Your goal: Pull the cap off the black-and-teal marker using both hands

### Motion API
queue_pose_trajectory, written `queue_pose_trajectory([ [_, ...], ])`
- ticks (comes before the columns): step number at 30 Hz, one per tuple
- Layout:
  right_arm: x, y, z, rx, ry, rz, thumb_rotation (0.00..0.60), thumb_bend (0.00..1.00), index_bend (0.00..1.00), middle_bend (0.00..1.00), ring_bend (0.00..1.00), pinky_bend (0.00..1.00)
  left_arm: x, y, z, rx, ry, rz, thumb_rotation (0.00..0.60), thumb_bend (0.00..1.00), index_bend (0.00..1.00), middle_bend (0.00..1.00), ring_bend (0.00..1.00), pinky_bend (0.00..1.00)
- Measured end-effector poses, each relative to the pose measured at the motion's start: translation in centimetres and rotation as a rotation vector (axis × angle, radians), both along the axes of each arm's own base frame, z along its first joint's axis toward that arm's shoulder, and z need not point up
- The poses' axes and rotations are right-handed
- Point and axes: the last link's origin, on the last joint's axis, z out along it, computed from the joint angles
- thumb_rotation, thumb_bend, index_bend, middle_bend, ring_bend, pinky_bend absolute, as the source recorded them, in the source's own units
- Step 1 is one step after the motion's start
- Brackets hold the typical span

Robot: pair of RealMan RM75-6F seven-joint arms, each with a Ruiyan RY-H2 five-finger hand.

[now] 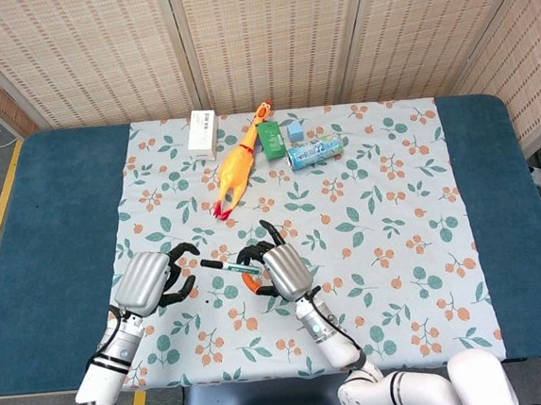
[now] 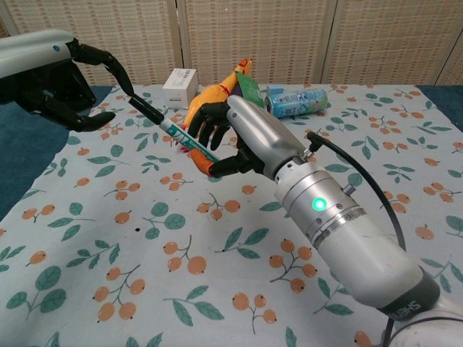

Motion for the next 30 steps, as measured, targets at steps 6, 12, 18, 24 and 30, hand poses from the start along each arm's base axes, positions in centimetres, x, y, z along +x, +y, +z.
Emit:
queue_pose_trajectory([
  [6,0.0,0.2,-0.4,0.007,0.006,-0.002,0.6,0.49,0.93,0.81,0.44,0.0,0.5,0.1,-0.7,0.034,-0.006,-0.033,0.6,0.38,0.4,0.97,0.89,0.9],
  [12,0.6,0.2,-0.7,0.014,-0.01,-0.007,0.6,0.49,0.93,0.81,0.44,0.0,0.7,0.0,-1.2,0.029,0.007,-0.044,0.6,0.37,0.4,0.97,0.89,0.91],
  [18,1.0,0.4,-0.6,0.011,-0.026,-0.007,0.6,0.49,0.93,0.81,0.44,0.0,0.9,0.0,-1.6,0.029,0.034,-0.053,0.6,0.37,0.4,0.97,0.89,0.91],
  [24,1.2,0.3,-0.4,0.007,-0.029,-0.007,0.6,0.49,0.93,0.81,0.44,0.0,1.1,0.1,-1.9,0.03,0.036,-0.054,0.6,0.37,0.41,0.97,0.89,0.91],
  [30,1.1,0.3,-0.4,0.012,-0.028,-0.01,0.6,0.49,0.93,0.81,0.44,0.0,1.1,0.1,-2.1,0.03,0.032,-0.054,0.6,0.37,0.44,0.98,0.89,0.91],
])
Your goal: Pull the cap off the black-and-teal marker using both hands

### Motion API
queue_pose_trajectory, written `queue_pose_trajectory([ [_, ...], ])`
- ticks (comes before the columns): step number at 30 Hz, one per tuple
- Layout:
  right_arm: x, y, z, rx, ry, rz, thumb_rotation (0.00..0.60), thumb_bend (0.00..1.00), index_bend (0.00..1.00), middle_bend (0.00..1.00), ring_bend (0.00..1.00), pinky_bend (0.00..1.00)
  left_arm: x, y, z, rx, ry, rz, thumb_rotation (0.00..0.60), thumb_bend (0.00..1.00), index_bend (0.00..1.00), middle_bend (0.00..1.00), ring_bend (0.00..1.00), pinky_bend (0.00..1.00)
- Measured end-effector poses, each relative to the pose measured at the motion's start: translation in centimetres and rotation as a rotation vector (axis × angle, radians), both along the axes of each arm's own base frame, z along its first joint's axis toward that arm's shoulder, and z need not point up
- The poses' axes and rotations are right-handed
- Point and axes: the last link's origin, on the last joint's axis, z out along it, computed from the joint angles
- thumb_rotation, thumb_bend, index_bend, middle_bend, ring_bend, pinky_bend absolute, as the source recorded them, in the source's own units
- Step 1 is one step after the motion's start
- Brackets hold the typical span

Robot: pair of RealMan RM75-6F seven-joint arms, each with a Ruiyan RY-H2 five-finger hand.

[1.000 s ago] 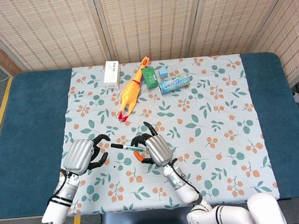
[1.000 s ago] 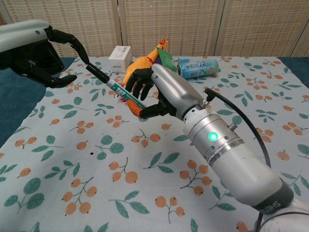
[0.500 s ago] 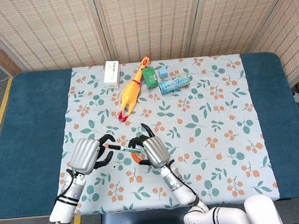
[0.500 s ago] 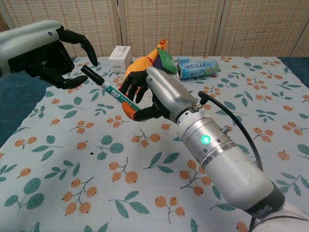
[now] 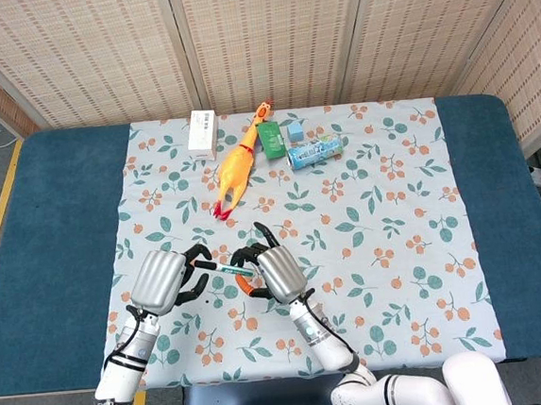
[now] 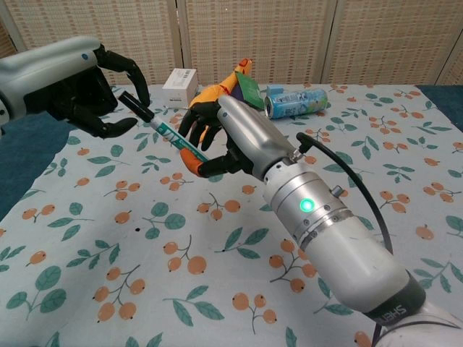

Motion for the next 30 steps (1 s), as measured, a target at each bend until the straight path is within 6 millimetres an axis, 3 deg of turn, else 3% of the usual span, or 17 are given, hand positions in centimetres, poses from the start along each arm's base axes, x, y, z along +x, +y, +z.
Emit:
queue_pose_trajectory([
  [30,0.55,0.6,-0.36,0.007,0.012,0.018,0.6,0.49,0.93,0.81,0.44,0.0,0.37,-0.24,-0.23,-0.005,-0.048,0.0,0.6,0.37,0.53,0.99,0.89,0.91],
])
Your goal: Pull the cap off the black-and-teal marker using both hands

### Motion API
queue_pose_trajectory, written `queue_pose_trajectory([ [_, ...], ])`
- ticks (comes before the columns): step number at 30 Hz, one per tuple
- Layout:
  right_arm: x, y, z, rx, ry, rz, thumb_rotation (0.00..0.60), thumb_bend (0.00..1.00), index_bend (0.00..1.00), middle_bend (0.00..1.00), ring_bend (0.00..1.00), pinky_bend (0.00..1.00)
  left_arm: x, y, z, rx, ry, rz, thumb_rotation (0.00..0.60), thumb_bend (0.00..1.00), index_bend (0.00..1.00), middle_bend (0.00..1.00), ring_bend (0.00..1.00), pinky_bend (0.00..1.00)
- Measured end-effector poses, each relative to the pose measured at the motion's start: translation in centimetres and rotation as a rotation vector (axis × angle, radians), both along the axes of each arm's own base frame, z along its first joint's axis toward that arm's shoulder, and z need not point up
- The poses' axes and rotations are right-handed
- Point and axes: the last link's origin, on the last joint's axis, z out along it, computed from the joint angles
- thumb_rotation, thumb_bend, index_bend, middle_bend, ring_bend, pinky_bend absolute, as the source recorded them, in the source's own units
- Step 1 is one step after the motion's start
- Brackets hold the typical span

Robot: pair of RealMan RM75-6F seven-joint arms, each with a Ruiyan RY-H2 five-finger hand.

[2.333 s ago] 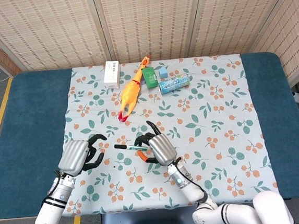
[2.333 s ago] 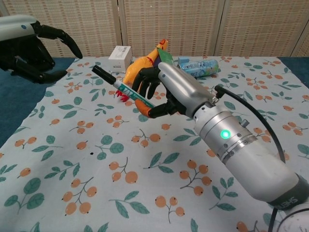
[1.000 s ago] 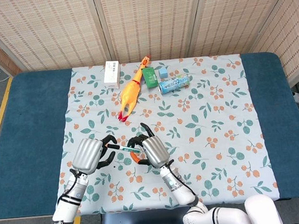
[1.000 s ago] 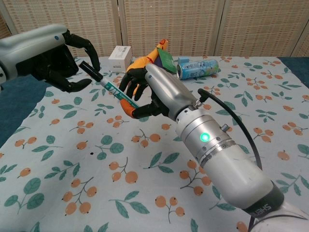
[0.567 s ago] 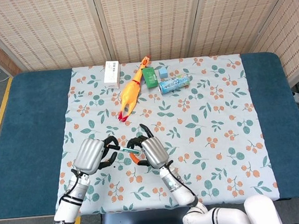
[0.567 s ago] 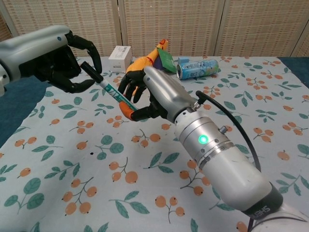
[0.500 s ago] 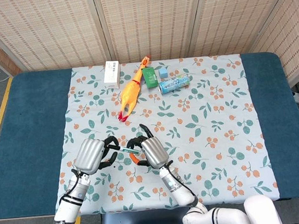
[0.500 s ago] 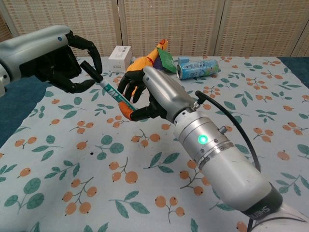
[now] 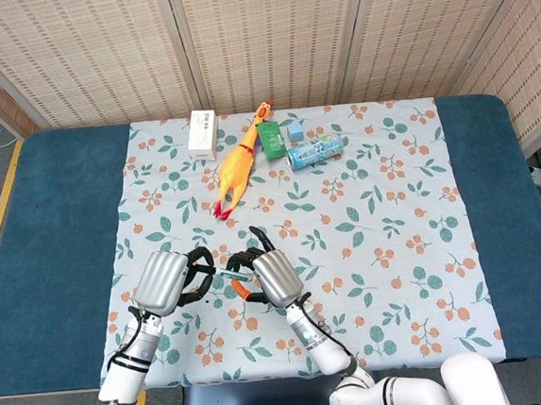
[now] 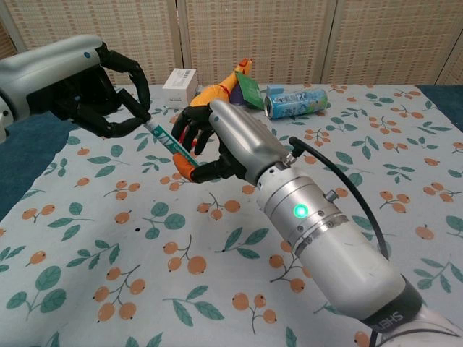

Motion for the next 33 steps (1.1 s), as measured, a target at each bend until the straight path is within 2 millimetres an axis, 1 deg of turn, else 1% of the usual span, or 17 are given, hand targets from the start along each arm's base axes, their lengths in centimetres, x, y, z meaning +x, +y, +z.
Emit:
queue_pose_trajectory([
  [4,0.08,0.08,-0.08,0.001,0.001,0.002,0.6,0.49,0.93,0.81,0.44,0.0,0.04,-0.1,-0.05,-0.01,0.0,-0.001,0.6,0.37,0.57,0.99,0.89,0.91],
  [9,0.16,0.12,-0.1,-0.001,0.001,0.003,0.6,0.49,0.93,0.81,0.44,0.0,-0.03,-0.24,-0.17,-0.027,0.004,0.002,0.6,0.44,0.64,1.0,0.89,0.91],
  [11,0.17,0.09,-0.09,-0.002,0.001,0.002,0.6,0.49,0.93,0.81,0.44,0.0,-0.02,-0.28,-0.2,-0.033,-0.001,0.003,0.6,0.47,0.65,1.0,0.89,0.91],
  [17,0.16,0.06,-0.21,-0.003,0.006,-0.001,0.6,0.49,0.93,0.81,0.44,0.0,0.19,-0.46,-0.31,-0.052,-0.03,0.011,0.6,0.64,0.74,1.0,0.89,0.92],
  [21,0.14,0.1,-0.33,-0.001,0.009,-0.004,0.6,0.49,0.93,0.81,0.44,0.0,0.3,-0.51,-0.35,-0.05,-0.052,0.015,0.6,0.72,0.79,1.0,0.9,0.92],
  [33,0.16,-0.08,-0.01,-0.006,-0.002,-0.007,0.6,0.49,0.93,0.81,0.44,0.0,0.3,-0.49,-0.29,-0.033,-0.089,0.025,0.6,0.76,0.83,1.0,0.9,0.92],
])
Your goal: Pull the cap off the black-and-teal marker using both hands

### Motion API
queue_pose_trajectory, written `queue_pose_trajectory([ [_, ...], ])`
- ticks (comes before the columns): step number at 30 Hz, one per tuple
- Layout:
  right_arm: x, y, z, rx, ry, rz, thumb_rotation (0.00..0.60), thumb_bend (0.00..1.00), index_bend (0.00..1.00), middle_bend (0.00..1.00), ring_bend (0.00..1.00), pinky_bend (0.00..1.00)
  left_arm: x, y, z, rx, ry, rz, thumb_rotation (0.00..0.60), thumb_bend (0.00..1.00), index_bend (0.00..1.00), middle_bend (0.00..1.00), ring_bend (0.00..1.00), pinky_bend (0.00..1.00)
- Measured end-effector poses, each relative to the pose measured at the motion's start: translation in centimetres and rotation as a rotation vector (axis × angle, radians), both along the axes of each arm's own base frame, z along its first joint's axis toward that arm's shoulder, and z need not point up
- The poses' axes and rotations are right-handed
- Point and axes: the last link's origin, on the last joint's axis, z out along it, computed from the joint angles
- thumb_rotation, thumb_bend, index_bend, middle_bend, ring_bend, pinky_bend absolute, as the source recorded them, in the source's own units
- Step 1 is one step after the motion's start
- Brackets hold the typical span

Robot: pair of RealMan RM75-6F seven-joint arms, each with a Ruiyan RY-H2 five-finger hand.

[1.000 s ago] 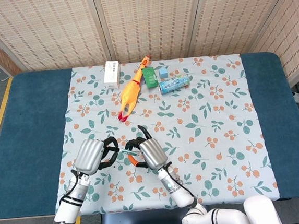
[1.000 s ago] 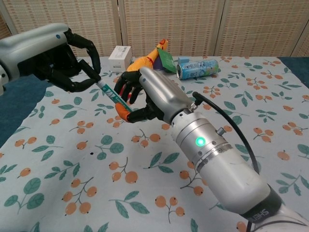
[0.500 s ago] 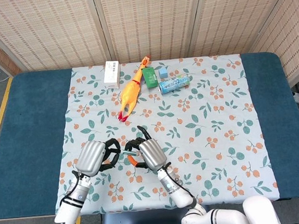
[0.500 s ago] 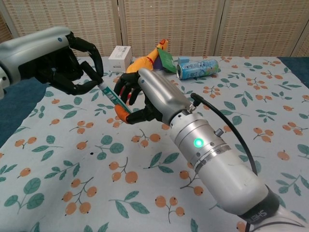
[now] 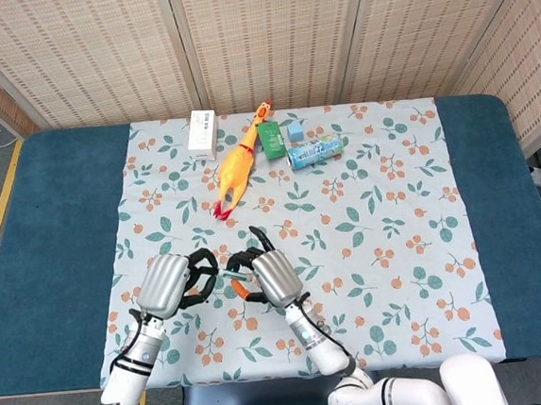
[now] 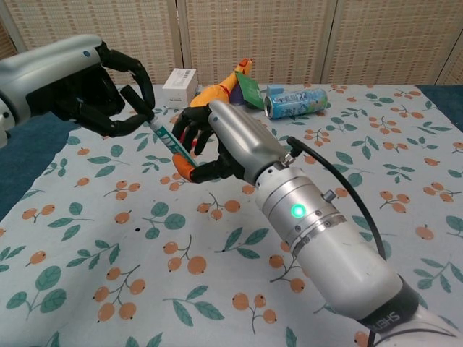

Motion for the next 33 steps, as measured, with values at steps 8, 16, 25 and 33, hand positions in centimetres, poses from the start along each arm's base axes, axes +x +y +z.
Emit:
queue_pose_trajectory([
  [8,-0.1,-0.1,0.1,-0.001,-0.004,-0.005,0.6,0.49,0.93,0.81,0.44,0.0,0.0,0.0,0.2,-0.008,-0.017,0.021,0.6,0.79,0.83,1.0,0.9,0.92],
  [16,-2.4,-0.5,0.9,-0.022,0.06,0.004,0.6,0.49,0.93,0.81,0.44,0.0,-0.3,1.0,1.9,0.007,-0.107,0.064,0.6,0.75,0.83,1.0,0.9,0.92],
  [25,-6.1,-1.8,2.7,-0.077,0.297,0.075,0.6,0.49,0.93,0.81,0.44,0.0,-4.2,2.4,0.4,-0.071,0.068,0.155,0.6,0.69,0.76,1.0,0.9,0.92],
  [33,-7.6,-2.0,3.4,-0.11,0.58,0.139,0.6,0.49,0.79,0.8,0.37,0.01,-6.6,1.9,-3.5,-0.132,0.337,0.132,0.6,0.57,0.66,1.0,0.9,0.91],
])
